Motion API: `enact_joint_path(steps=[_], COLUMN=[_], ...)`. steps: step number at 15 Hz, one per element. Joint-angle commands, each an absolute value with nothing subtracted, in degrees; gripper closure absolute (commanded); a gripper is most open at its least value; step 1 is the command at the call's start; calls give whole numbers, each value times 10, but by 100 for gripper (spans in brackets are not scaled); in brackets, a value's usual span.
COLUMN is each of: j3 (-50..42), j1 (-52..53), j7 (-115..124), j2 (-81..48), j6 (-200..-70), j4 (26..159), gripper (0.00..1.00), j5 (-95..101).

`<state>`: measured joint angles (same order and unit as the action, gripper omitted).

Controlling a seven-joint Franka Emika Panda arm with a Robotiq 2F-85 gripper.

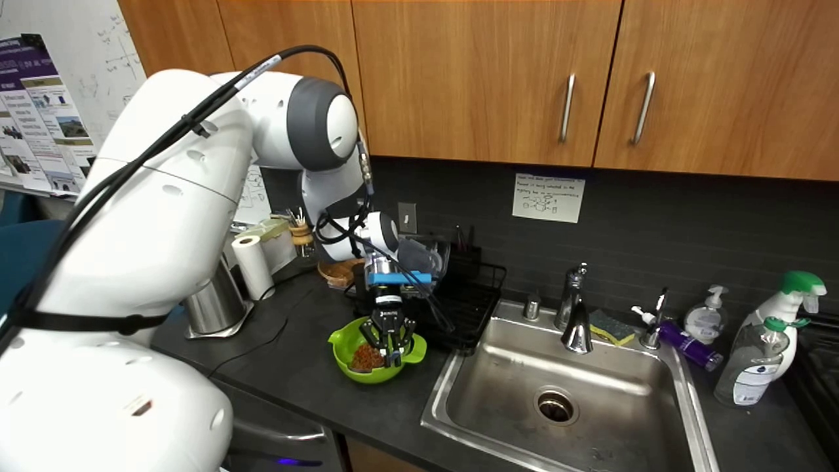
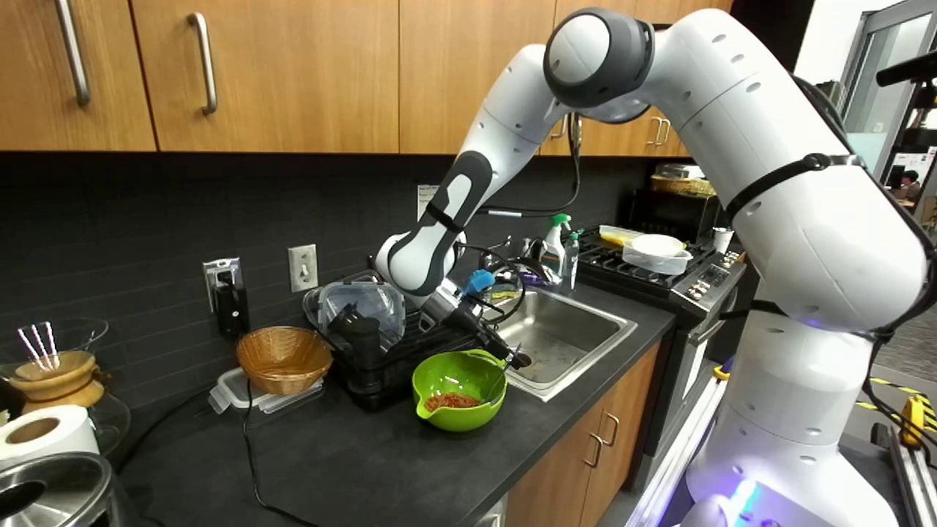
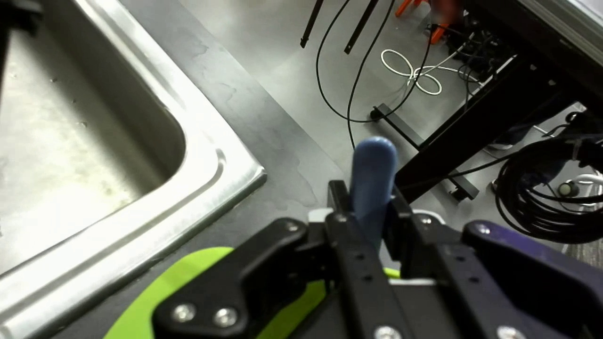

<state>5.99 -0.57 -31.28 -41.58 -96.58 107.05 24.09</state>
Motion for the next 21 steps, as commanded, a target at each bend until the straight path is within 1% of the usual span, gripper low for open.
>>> enact_joint_path(steps=[1, 9, 21], j3=[70, 80, 59], j1=[0, 19, -9], j7=[-313, -313, -315], j2=[-401, -403, -401], j6=[-964, -961, -970], j4=[1085, 1060, 1062], gripper=[95, 95, 95], j5=[231, 235, 232])
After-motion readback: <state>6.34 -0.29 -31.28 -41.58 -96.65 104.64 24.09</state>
